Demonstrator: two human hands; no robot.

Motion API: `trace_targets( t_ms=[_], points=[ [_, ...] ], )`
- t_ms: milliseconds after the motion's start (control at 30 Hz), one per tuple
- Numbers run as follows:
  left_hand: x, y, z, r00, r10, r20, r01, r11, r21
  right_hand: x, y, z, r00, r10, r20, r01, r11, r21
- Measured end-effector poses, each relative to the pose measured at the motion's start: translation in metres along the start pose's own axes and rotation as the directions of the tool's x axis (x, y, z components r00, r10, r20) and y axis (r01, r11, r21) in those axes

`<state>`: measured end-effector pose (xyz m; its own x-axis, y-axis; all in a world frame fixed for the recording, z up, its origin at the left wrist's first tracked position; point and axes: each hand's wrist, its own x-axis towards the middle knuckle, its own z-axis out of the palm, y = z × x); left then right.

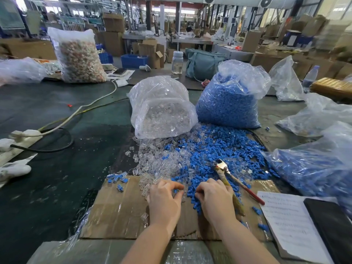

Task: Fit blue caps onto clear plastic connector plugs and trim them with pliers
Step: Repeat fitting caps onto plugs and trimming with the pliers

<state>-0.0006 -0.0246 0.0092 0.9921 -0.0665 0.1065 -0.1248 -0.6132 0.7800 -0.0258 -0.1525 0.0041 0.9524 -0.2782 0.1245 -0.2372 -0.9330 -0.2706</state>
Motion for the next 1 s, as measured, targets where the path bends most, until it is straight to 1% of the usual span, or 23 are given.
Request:
trace_targets(
  t_ms=[267, 333, 433, 567, 733, 1000],
  points=[
    [-0.005, 0.004, -0.004, 0.999, -0.013, 0.039, 0.013, 1.000, -0.008, -0.002, 0.001, 0.000, 0.999, 0.011, 0.030, -0.010, 1.000, -0.022],
    [-0.006, 0.004, -0.005, 0.999, -0.018, 0.045, 0.018, 1.000, -0.002, -0.003, 0.001, 0.001, 1.000, 0.013, 0.004, -0.012, 1.000, -0.024],
    [-0.007, 0.005, -0.005, 0.999, -0.025, 0.042, 0.026, 1.000, -0.009, -0.001, 0.004, 0.000, 0.996, 0.050, -0.080, -0.051, 0.999, -0.010],
    [-0.009, 0.008, -0.004, 0.998, -0.039, 0.045, 0.041, 0.998, -0.040, 0.005, 0.006, -0.001, 0.985, 0.104, -0.139, -0.113, 0.992, -0.063],
    [-0.010, 0.007, -0.004, 0.997, -0.054, 0.049, 0.056, 0.998, -0.040, 0.016, 0.009, 0.000, 0.992, 0.109, -0.064, -0.117, 0.983, -0.138],
    [-0.009, 0.006, -0.004, 0.996, -0.065, 0.059, 0.069, 0.995, -0.069, 0.022, 0.014, 0.001, 0.990, 0.119, -0.074, -0.125, 0.988, -0.090]
  ],
)
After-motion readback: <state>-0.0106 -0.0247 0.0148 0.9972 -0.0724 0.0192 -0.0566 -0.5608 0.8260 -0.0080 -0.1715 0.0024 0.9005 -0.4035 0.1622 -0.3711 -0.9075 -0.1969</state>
